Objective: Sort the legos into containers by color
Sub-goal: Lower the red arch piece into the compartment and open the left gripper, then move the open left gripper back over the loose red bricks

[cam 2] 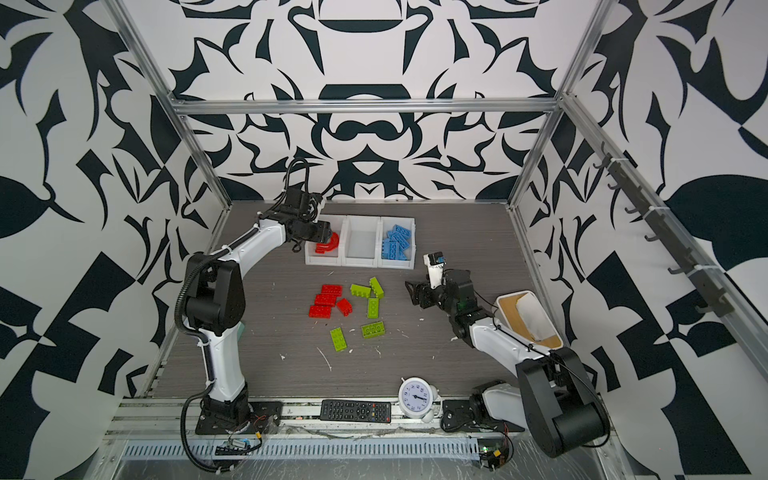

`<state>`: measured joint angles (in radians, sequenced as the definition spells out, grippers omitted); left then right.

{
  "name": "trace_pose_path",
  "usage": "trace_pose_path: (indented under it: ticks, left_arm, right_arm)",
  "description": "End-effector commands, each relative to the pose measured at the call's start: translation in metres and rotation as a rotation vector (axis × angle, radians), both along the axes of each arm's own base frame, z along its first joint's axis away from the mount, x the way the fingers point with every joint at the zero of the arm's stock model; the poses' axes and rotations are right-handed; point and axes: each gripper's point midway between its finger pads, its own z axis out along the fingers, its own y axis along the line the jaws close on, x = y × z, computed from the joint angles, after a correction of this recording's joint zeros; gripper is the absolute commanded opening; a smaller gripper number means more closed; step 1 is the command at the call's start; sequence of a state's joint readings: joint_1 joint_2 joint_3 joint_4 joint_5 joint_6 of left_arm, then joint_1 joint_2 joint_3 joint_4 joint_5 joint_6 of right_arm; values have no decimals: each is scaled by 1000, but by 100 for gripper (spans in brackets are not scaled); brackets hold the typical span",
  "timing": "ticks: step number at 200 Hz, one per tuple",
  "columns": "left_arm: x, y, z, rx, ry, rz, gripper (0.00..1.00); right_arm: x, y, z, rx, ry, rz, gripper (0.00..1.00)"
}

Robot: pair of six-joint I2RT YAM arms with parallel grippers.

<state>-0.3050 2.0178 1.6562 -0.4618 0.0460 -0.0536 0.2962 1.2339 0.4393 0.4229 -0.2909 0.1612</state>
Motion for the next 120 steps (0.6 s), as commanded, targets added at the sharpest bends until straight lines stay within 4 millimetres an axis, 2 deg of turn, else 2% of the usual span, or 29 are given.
trace_pose_path:
  ticks: [1, 39, 72, 104, 120]
  left_arm:
    - [-26, 7, 24, -23, 32, 21, 64]
    - [-100, 11, 24, -66, 103, 41, 71]
    - [-164, 7, 5, -33, 158, 38, 76]
    - [-205, 1, -19, 46, 193, 21, 81]
    - [-216, 0, -31, 68, 202, 29, 84]
  right_arm:
    - [7, 0, 15, 5, -49, -6, 79]
    - [8, 2, 13, 12, -41, -1, 79]
    - [9, 8, 9, 95, -4, -10, 80]
    - [6, 21, 5, 204, 44, 25, 80]
    - [5, 21, 8, 221, 0, 30, 80]
